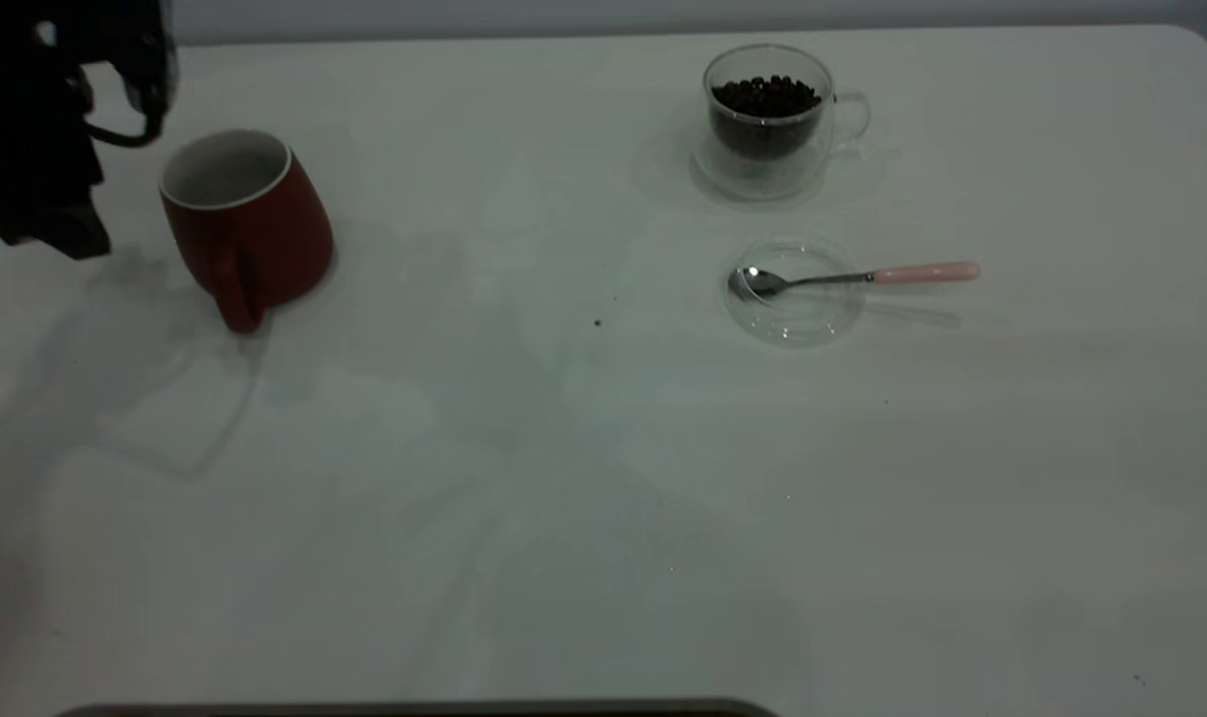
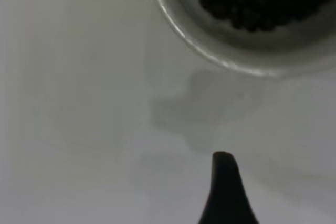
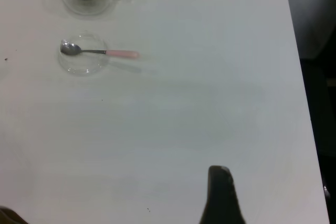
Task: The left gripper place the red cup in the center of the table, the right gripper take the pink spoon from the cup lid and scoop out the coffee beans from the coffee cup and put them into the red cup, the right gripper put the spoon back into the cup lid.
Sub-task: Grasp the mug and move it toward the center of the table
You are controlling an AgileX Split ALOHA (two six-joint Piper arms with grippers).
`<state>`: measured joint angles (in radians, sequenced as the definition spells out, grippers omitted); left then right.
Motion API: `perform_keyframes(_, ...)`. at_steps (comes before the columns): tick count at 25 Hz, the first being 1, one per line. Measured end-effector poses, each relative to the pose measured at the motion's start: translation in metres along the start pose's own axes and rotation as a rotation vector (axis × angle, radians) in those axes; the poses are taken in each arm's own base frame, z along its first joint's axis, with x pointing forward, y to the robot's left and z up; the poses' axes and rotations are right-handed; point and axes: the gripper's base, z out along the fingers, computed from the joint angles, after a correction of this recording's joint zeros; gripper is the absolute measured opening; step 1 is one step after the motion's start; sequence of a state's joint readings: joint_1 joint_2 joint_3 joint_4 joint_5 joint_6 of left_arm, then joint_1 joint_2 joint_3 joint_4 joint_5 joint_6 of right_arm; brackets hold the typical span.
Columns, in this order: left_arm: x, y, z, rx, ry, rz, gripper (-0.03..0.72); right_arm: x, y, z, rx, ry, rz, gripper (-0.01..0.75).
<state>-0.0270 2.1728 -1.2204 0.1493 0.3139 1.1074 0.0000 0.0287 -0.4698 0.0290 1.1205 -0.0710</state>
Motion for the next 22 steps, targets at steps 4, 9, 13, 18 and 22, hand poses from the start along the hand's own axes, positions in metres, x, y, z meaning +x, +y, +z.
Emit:
perform_keyframes(4, -0.012, 0.004, 0.012, -0.011, -0.011, 0.043, 0.588, 0.0, 0.0, 0.0, 0.0, 0.0, 0.0, 0.573)
perform_keyframes(9, -0.035, 0.006, 0.018, -0.026, -0.03, 0.094, 0.588, 0.0, 0.0, 0.0, 0.0, -0.001, 0.0, 0.573)
perform_keyframes(13, -0.059, 0.0, 0.018, -0.032, -0.049, 0.149, 0.588, 0.0, 0.0, 0.0, 0.0, -0.001, 0.0, 0.573)
perform_keyframes(18, -0.098, -0.011, 0.017, -0.043, -0.082, 0.218, 0.588, 0.0, 0.0, 0.0, 0.0, -0.001, 0.0, 0.573)
perform_keyframes(22, -0.127, -0.022, 0.017, -0.05, -0.11, 0.231, 0.588, 0.0, 0.0, 0.0, 0.0, -0.001, 0.0, 0.573)
